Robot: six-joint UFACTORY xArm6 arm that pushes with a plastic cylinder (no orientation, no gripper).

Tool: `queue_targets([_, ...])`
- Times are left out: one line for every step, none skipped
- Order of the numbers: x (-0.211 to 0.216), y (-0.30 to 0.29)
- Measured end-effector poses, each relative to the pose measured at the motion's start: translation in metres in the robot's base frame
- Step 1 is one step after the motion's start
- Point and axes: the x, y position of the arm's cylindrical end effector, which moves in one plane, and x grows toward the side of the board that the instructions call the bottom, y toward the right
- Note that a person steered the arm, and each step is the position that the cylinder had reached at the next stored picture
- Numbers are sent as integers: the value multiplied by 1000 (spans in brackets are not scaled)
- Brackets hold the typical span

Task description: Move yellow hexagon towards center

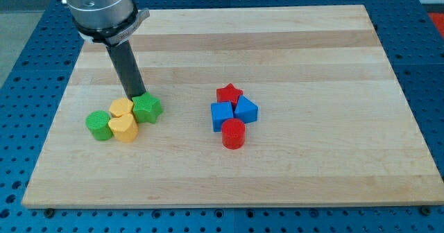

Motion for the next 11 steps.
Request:
queue_targets([5,10])
queue_targets([21,21])
queue_targets([41,35])
queue_targets([58,50])
queue_targets([74,51])
queue_targets([86,47])
queue_targets([102,43])
queue_targets([118,42])
queue_targets([127,40])
queue_targets([134,40])
queue_targets([134,43])
